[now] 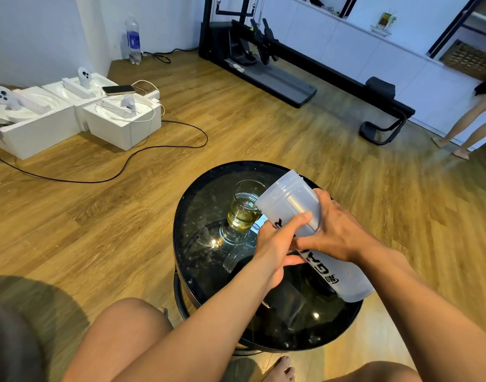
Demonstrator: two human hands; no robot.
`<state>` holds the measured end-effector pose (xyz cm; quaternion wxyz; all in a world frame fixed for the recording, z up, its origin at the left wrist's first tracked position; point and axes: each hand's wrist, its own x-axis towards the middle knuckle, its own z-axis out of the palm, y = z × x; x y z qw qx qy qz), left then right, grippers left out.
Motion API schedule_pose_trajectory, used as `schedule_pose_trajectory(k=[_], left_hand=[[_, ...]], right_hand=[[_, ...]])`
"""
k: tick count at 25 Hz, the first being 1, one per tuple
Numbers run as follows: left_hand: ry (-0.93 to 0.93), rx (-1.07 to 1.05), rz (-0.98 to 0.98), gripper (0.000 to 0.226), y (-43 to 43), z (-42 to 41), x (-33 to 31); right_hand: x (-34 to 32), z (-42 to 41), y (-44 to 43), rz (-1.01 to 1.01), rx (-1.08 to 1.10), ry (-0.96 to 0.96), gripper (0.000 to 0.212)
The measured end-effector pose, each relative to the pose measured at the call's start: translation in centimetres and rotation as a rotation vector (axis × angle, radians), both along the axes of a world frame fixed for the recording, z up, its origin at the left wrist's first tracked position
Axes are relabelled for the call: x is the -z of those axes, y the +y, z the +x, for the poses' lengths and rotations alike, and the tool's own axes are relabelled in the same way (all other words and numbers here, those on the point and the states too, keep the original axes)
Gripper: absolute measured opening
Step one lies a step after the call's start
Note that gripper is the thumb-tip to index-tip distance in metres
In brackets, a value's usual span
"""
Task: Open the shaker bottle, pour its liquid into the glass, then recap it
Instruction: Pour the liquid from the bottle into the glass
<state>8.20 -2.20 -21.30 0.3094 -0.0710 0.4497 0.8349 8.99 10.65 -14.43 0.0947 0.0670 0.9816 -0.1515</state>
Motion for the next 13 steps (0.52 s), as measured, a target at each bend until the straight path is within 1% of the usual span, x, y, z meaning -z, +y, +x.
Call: schedule_pose_trajectory(k=[13], left_hand=[[0.0,-0.005,0.011,0.046,-0.07,0.04,0.06]], right_hand=[[-0.07,0.02,-0.17,0.008,0.001,-0.003,0.114]])
